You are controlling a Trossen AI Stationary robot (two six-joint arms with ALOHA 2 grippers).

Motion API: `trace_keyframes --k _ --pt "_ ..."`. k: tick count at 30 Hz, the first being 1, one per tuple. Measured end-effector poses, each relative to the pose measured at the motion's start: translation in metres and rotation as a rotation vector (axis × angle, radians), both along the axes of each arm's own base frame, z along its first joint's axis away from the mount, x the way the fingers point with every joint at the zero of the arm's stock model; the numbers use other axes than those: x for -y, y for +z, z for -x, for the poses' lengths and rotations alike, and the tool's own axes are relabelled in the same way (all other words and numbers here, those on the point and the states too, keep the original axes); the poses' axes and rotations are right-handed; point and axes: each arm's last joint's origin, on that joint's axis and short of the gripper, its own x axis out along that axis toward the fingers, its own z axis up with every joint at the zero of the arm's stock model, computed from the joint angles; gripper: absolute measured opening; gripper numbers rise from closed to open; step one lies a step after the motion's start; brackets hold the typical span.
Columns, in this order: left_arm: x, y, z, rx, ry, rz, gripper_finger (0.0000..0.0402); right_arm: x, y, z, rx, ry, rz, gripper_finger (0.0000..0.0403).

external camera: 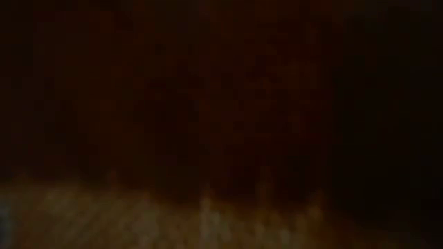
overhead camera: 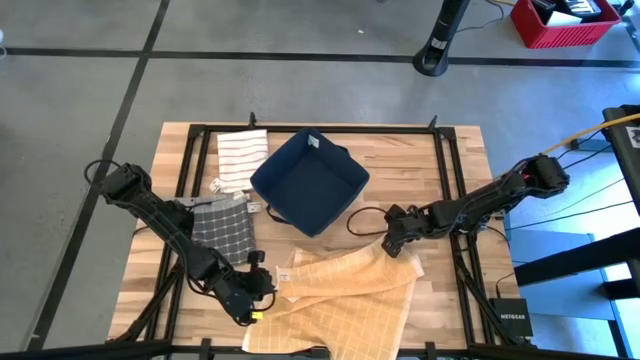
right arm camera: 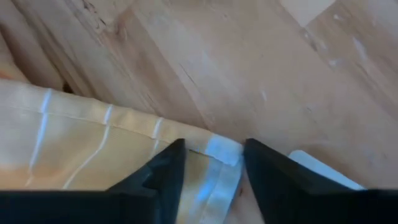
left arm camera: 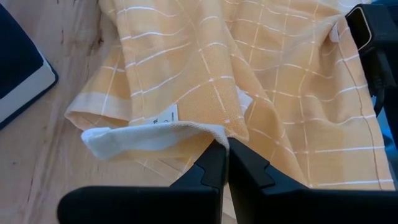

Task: Fold towel
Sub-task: Fold the orange towel

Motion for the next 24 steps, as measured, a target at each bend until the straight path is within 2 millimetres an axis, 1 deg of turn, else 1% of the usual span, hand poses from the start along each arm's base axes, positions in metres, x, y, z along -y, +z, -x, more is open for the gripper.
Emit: trace_keyframes --k 2,5,6,7,9,11,14,16,18,20,22,24 --pt "0.0 0.0 0.0 0.0 0.0 0.0 0.0008 0.0 0.0 0.0 -0.003 0.018 0.01 0.0122" --pt "0.0 0.0 0.0 -0.001 0.0 -0.001 0.0008 0.0 0.0 -0.001 -0.004 0.023 -0.008 0.0046" --pt "0.0 0.0 0.0 -0.001 -0.002 -0.003 0.0008 -0.001 0.001 -0.002 0.002 0.036 -0.007 0.0025" --pt "0.0 0.0 0.0 -0.001 -0.005 -0.006 0.0008 -0.001 0.002 -0.003 0.006 0.052 -0.003 0.0016" --pt "0.0 0.0 0.0 -0.001 -0.011 -0.012 0.0008 -0.002 0.006 -0.004 0.003 0.074 0.006 0.0018" --pt "0.0 0.0 0.001 -0.002 -0.017 -0.018 0.0008 -0.003 0.014 -0.008 0.012 0.097 0.026 0.0019" --pt "-0.003 0.007 0.004 0.002 -0.016 -0.015 0.0008 -0.004 0.04 -0.019 0.08 0.14 0.076 0.0007" --pt "-0.006 0.013 0.006 0.004 -0.008 -0.016 0.0008 -0.005 0.054 -0.022 0.103 0.142 0.09 0.0012" --pt "-0.008 0.016 0.008 0.005 0.005 -0.012 0.0008 -0.006 0.064 -0.026 0.126 0.116 0.073 0.0029" --pt "-0.009 0.016 0.009 -0.006 0.022 -0.005 0.0008 -0.007 0.069 -0.027 0.118 0.1 0.035 0.0053" --pt "-0.01 0.015 0.01 -0.02 0.039 -0.001 0.0008 -0.008 0.07 -0.025 0.078 0.125 -0.032 0.0087" --pt "-0.011 0.013 0.011 -0.03 0.052 0.008 0.0008 -0.011 0.076 -0.025 0.047 0.148 -0.107 0.0126"
